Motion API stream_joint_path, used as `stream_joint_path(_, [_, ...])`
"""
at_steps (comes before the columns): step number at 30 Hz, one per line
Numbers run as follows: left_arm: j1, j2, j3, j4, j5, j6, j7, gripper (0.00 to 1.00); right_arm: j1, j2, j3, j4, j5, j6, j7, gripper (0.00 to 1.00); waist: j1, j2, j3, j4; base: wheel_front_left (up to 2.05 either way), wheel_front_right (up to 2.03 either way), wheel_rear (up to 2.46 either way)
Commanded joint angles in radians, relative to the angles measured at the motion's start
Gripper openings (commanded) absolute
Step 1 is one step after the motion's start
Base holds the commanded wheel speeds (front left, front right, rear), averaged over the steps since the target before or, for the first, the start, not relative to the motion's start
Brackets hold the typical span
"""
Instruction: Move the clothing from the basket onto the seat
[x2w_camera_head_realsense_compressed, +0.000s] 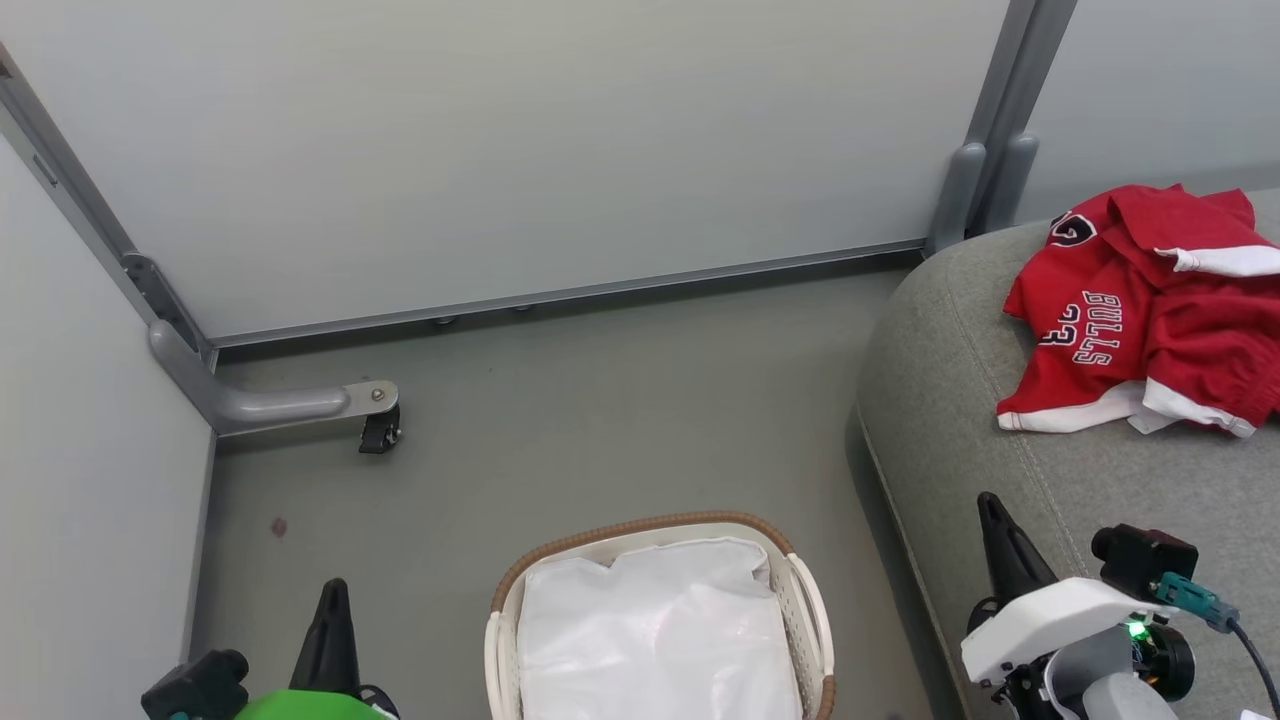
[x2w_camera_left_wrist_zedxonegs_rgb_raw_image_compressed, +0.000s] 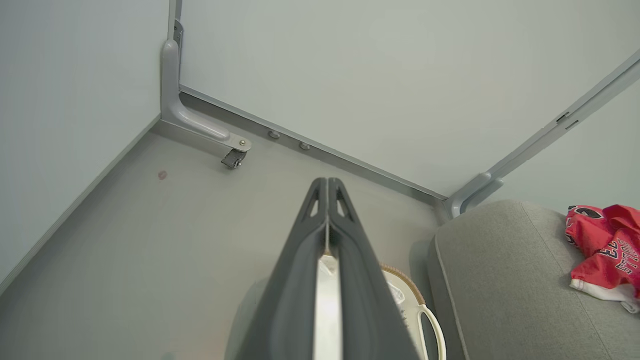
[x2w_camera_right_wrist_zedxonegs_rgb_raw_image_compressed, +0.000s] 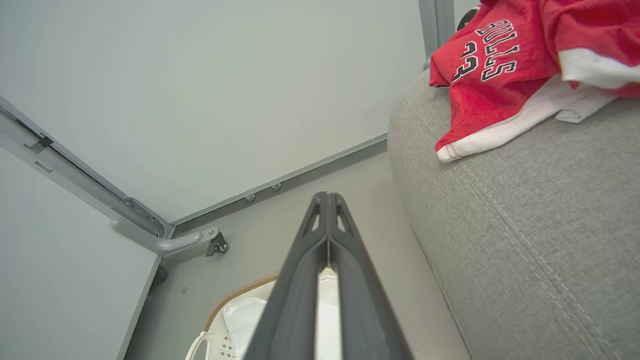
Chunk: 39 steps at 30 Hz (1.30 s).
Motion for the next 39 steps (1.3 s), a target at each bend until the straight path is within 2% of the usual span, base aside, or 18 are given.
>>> stream_joint_path(1, [-0.035,0.009,0.007,-0.020,-0.041,0.000,0.009,0.00,-0.011,-0.005,-0.007,-0.023,0.044,0.000,0.009,0.00,0.0000,0.0000,0.000,0.000,0.00,0.00,0.00])
stream_joint_path(17, [-0.062,0.014,0.033,-0.040,-0.265,-0.001,0.069,0.00,-0.005,-0.007,-0.035,-0.058,0.288,0.000,0.072,0.00,0.0000,0.0000,0.000,-0.002,0.00,0.00,0.00])
stream_joint_path(39, [-0.093,0.017,0.065,-0.061,-0.511,-0.002,0.139,0.00,0.000,-0.009,-0.066,-0.096,0.558,-0.001,0.144,0.00,0.0000,0.0000,0.001,-0.004,0.00,0.00,0.00])
